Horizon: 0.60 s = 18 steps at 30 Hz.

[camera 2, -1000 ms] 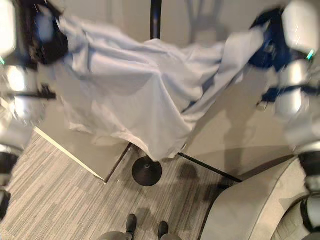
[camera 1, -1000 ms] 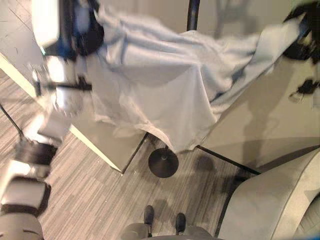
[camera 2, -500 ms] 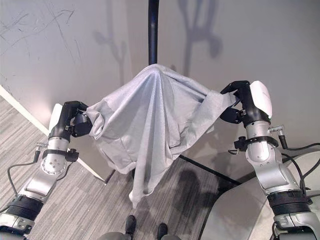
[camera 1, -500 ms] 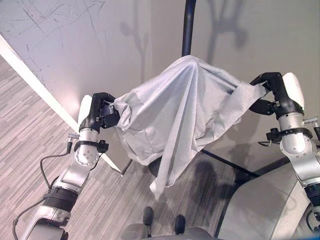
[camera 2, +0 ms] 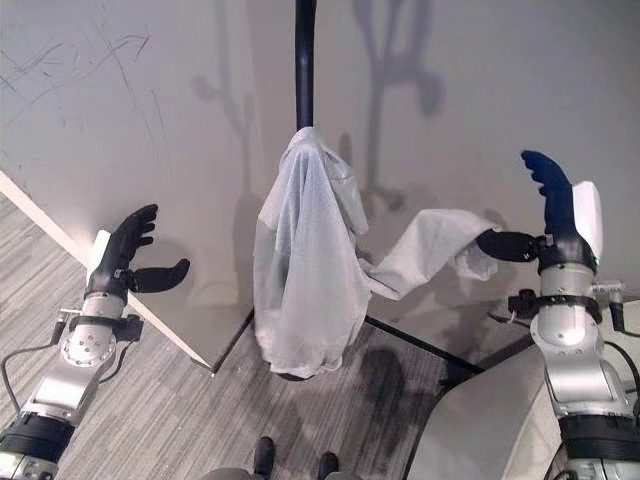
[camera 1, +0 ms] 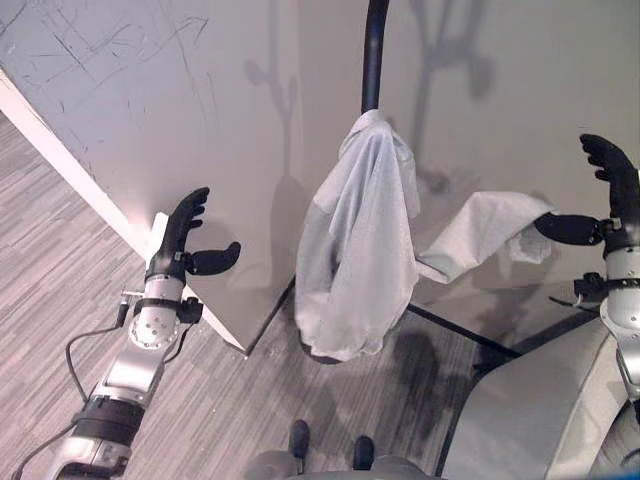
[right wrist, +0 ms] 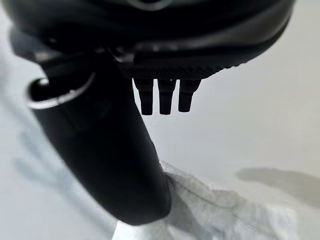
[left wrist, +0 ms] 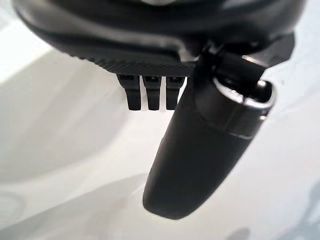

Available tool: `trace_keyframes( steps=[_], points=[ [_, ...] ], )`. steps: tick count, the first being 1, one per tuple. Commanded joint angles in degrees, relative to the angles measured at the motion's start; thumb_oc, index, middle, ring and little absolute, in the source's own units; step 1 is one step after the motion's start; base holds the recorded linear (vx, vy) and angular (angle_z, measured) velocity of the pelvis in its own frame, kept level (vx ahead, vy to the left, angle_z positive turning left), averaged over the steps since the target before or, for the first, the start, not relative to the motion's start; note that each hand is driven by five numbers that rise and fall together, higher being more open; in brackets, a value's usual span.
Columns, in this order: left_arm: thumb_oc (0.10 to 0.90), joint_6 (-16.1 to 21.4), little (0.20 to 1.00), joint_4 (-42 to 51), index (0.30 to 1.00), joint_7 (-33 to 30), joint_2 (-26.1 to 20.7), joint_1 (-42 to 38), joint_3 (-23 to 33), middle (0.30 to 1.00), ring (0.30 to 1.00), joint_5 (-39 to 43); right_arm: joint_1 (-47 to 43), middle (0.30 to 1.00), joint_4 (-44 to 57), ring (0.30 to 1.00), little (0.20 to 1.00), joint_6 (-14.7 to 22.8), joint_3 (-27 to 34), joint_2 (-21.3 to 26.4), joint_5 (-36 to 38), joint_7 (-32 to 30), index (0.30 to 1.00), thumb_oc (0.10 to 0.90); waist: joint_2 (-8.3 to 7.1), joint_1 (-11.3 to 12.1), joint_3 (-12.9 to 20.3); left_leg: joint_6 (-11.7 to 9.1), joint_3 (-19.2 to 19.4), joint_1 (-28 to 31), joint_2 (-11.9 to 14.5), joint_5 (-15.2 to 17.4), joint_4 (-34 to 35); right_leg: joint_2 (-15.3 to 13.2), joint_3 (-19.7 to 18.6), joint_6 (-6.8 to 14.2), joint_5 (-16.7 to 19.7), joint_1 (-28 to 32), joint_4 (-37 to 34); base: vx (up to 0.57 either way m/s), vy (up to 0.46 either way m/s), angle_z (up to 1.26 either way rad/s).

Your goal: Hang the clothes on the sofa on the clothes rack.

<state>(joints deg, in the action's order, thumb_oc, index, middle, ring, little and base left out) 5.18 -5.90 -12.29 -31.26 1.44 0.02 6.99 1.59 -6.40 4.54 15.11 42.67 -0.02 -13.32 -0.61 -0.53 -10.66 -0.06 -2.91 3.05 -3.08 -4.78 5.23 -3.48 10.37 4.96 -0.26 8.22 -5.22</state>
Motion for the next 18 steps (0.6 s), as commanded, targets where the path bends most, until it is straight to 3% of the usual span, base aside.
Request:
trace_keyframes(
  steps=[1,3,6,8,10,11,12,15,16,18],
  points=[
    [0.8,4.8,0.9,1.7,0.9,1.8,3.8,6.3,9.7,0.9,0.9,5.5,6.0,0.9,1.8,0.9,0.9,3.3,1.7,-5.0,4.5,5.1,0.9,0.8,-1.57,1.1,4.5,-2.6,3.5,4.6,2.1,7.8,-0.2,-1.0,0.9,1.8,0.4,0.1,0.2,-0.03,-0.083,0.04],
    [0.8,3.9,0.9,-0.8,0.9,3.8,8.0,11.2,10.7,0.9,0.9,7.7,10.4,0.9,-1.3,0.9,0.9,2.0,-0.4,-9.7,4.9,7.9,0.9,0.8,-1.34,1.2,3.9,-2.6,2.8,4.5,2.5,7.8,-0.2,-0.6,0.8,1.4,-0.1,0.1,0.2,-0.03,-0.071,0.11],
    [0.8,3.7,0.9,-4.2,0.9,4.8,9.5,13.7,10.5,0.9,0.9,6.8,11.4,0.9,-8.2,0.9,0.9,1.4,-2.9,-12.9,5.7,8.9,0.9,0.8,-1.29,1.4,2.8,-2.4,2.0,3.7,2.5,6.9,-0.2,-0.4,0.8,1.2,-0.1,-0.4,0.2,-0.1,-0.038,0.17],
    [0.8,3.2,0.9,-14.1,0.9,5.1,11.2,12.4,7.5,0.9,0.9,4.8,10.8,0.9,-17.2,0.9,0.9,1.7,-6.2,-17.6,9.3,9.4,0.9,0.8,-1.87,2.3,-1.0,-3.5,2.2,-3.1,2.0,8.2,-10.2,-1.5,1.6,0.7,-0.3,-0.9,0.3,-0.27,0.029,0.2],
    [0.8,3.2,0.9,-22.7,0.9,4.5,13.3,10.5,4.9,0.9,0.9,5.0,8.8,0.9,-24.5,0.9,0.9,1.9,-8.5,-20.2,12.1,8.7,0.9,0.8,-1.8,2.2,-1.7,-4.1,3.0,-5.4,3.4,8.1,-12.3,-2.5,2.8,1.1,-0.1,-1.5,0.4,-0.13,0.123,0.49],
    [0.8,3.3,0.9,-22.8,0.9,4.5,13.3,10.5,4.9,0.9,0.9,5.0,8.8,0.9,-24.6,0.9,0.9,1.9,-8.5,-20.2,12.1,8.7,0.9,0.8,-1.8,2.2,-1.7,-4.1,3.0,-5.4,3.4,8.1,-12.3,-2.5,2.8,1.1,-0.1,-1.5,0.4,-0.04,0.208,0.38],
    [0.8,3.1,0.9,-30.1,0.9,4.2,15.1,9.6,2.7,0.9,0.9,5.6,8.1,0.9,-30.2,0.9,0.9,1.5,-9.6,-23.0,14.0,7.3,0.9,0.8,-1.53,2.0,-1.3,-4.0,2.5,-4.8,5.0,7.7,-10.3,-3.4,2.1,1.7,0.0,-2.3,1.2,-0.01,0.147,0.09],
    [0.8,2.7,0.9,-37.4,0.9,4.1,16.3,7.6,0.4,0.9,0.9,5.8,8.0,0.9,-35.1,0.9,0.9,1.7,-9.4,-24.7,15.6,7.5,0.9,0.8,-0.9,1.2,-0.2,-4.0,2.7,-3.1,5.3,7.2,-6.7,-3.8,2.3,2.4,0.3,-2.9,1.2,-0.01,0.285,0.02],
    [0.8,2.5,0.9,-44.2,0.9,4.1,17.6,5.7,-2.0,0.9,0.9,5.2,6.8,0.9,-40.7,0.9,0.9,1.6,-10.4,-26.1,17.8,7.5,0.9,0.8,-0.37,0.2,1.2,-3.8,3.0,-1.4,4.5,6.5,-2.1,-5.0,1.9,3.1,1.4,-4.3,1.2,0.0,0.304,0.2],
    [0.8,2.6,0.9,-46.5,0.9,4.6,17.7,4.2,-3.9,0.9,0.9,3.9,5.9,0.9,-44.0,0.9,0.9,1.2,-11.5,-26.6,18.0,7.3,0.9,0.8,-0.19,-0.2,1.4,-3.3,3.9,-0.5,3.5,6.4,-0.2,-5.9,1.0,3.9,2.4,-5.4,1.4,-0.02,0.341,0.11]
  ],
)
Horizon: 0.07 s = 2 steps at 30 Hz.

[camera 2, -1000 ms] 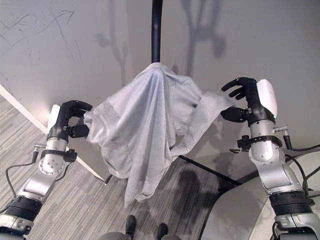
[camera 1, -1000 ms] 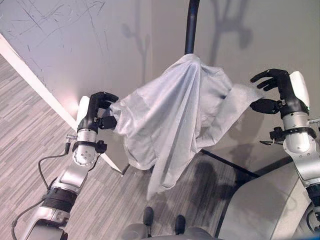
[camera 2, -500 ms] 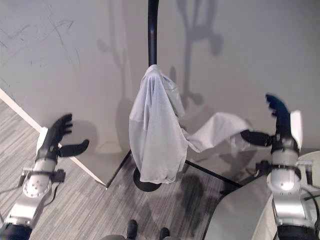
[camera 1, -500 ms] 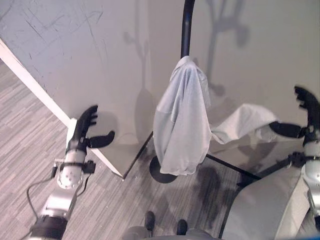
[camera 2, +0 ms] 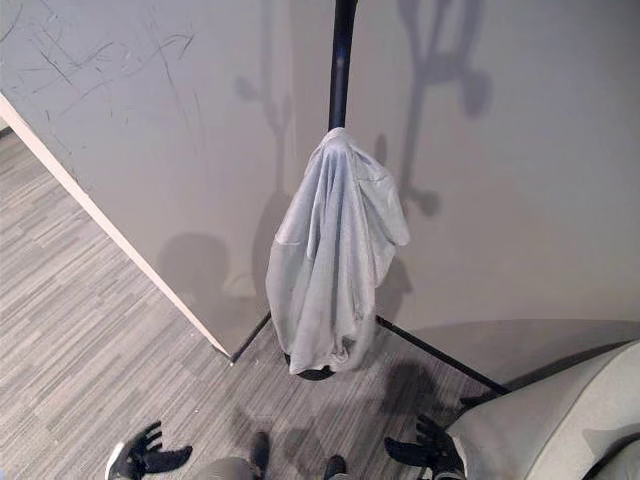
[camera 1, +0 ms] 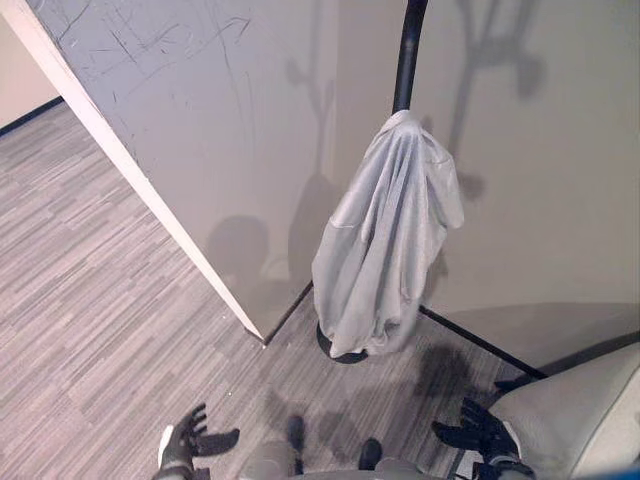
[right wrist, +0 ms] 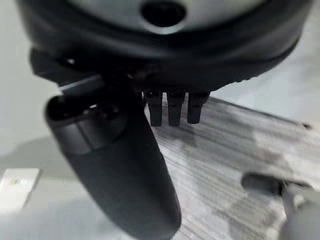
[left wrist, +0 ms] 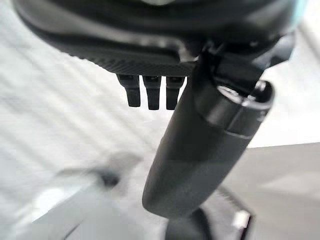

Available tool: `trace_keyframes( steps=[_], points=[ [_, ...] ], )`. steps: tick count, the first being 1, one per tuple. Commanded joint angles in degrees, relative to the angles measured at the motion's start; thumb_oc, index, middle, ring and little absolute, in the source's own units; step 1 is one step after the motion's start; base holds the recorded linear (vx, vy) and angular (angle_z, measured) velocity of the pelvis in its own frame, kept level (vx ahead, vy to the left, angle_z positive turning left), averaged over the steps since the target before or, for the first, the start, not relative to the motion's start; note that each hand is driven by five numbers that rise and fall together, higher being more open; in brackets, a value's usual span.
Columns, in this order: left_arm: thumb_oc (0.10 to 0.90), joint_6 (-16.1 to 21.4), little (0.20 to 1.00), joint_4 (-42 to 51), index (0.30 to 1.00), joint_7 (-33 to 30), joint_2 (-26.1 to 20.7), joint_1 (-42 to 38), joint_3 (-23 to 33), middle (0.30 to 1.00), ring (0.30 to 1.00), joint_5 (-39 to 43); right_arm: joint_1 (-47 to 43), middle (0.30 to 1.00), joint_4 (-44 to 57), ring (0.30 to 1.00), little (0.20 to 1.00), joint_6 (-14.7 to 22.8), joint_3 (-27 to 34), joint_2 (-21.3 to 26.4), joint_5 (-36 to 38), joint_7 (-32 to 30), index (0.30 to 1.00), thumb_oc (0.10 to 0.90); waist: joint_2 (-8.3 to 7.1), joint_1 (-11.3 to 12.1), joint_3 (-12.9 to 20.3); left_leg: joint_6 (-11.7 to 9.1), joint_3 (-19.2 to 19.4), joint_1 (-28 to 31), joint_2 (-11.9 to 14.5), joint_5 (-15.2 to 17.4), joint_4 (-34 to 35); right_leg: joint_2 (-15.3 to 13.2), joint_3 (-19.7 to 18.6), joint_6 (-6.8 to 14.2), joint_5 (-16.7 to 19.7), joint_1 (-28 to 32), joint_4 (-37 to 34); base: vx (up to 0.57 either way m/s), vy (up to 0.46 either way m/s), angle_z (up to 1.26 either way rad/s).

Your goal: Hang the clothes on the sofa on the clothes rack.

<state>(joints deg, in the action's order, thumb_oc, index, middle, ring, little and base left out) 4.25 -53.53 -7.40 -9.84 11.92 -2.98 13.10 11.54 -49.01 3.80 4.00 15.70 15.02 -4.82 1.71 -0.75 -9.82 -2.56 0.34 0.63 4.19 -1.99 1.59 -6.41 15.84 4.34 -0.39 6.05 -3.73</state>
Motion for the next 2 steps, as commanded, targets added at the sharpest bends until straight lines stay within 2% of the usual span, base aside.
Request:
trace_keyframes(
  steps=[1,2],
  points=[
    [0.8,3.5,0.9,-0.1,0.9,0.0,-3.7,-7.5,-2.3,0.9,0.9,-3.6,-4.6,0.9,-3.1,0.9,0.9,1.8,-1.2,0.1,2.7,-1.0,0.9,0.8,-2.54,-0.2,0.5,-0.4,1.3,2.1,-4.2,4.0,3.4,-3.5,-4.8,4.9,3.2,-3.9,0.1,-0.03,0.194,-0.11],
    [0.8,3.5,0.9,-0.2,0.9,0.0,-3.7,-7.6,-2.3,0.9,0.9,-3.6,-4.6,0.9,-3.1,0.9,0.9,1.8,-1.2,0.1,2.7,-1.0,0.9,0.8,-2.54,-0.1,0.5,-0.4,1.4,2.1,-4.2,4.0,3.4,-3.5,-4.9,5.0,3.2,-3.9,0.1,-0.02,0.146,-0.14]
  ],
)
